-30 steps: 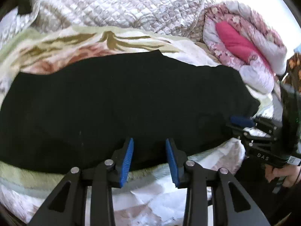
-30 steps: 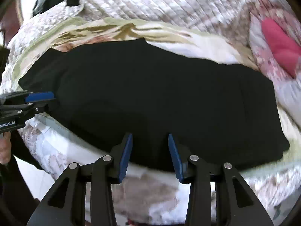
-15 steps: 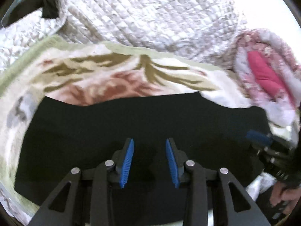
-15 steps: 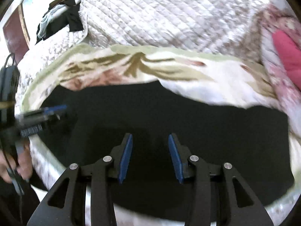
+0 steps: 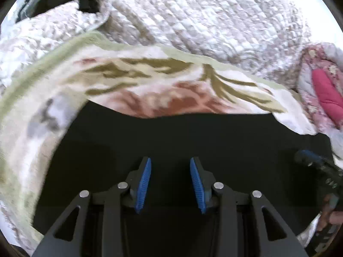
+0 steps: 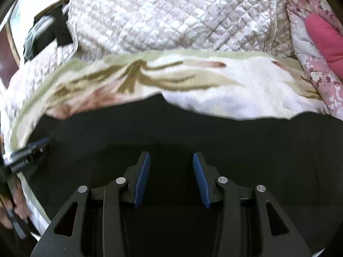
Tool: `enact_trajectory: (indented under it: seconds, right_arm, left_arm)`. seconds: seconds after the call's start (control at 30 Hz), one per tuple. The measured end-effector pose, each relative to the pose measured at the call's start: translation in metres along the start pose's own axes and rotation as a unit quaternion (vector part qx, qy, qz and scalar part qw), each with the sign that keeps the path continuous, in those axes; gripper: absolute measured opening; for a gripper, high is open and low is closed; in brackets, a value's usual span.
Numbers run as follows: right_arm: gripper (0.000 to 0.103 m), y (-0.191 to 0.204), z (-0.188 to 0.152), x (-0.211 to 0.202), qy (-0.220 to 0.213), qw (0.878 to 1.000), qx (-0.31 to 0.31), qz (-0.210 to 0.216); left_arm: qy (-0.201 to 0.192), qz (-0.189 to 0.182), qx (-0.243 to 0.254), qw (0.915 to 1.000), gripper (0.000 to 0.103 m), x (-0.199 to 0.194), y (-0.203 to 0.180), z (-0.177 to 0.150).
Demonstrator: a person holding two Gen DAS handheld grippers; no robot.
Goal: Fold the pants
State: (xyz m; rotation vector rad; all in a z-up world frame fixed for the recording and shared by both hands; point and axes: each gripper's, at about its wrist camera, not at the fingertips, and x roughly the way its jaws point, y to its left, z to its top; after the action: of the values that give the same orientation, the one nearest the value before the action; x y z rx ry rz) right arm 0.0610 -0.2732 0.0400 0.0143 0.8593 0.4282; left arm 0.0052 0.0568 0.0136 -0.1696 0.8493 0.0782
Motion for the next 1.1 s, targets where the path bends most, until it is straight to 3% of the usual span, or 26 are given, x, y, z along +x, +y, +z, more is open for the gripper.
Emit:
enact_trajectory:
  seconds: [0.07,0.1,0.17,0.27,0.53,0.67,0.77,1.1]
  right_arm:
    - [0.047,-0.003,0.007,0.020,0.030,0.999,0.004,-0.033]
    - [0.047,-0.012,0.007,0.027,0.043,0.998,0.030,-0.027]
    - [0.047,-0.021,0.008,0.013,0.030,0.998,0.056,-0.027]
    - [0.047,-0.026,-0.005,-0.009,0.021,0.998,0.043,-0.045]
    - [0.048,-0.050,-0.058,-0.059,-0.003,0.995,0.078,-0.067]
    - [0.059,-0.026,-0.070,-0.064,-0.010,0.995,0.045,-0.089]
    - [0.059,-0.004,-0.068,-0.062,-0.016,0.999,0.010,-0.051]
    - [0.059,0.043,-0.080,-0.056,-0.018,0.998,-0.065,-0.011]
  left_arm:
    - [-0.007,0.030,0.015,0.9994,0.043,0.007,0.000,-0.001]
    - [-0.004,0.029,0.018,0.9994,0.044,0.012,0.002,-0.002]
    - [-0.006,0.028,0.009,0.9996,0.044,0.008,0.007,-0.002]
    - [-0.007,0.021,-0.002,0.9998,0.044,-0.003,0.012,-0.008]
    - [-0.007,-0.013,0.030,0.9994,0.049,-0.030,-0.012,-0.041]
    - [-0.025,-0.008,0.057,0.9980,0.056,-0.041,-0.026,-0.061]
    - [-0.026,-0.004,0.067,0.9974,0.056,-0.043,-0.031,-0.062]
    - [-0.029,-0.027,0.073,0.9965,0.056,-0.050,-0.047,-0.067]
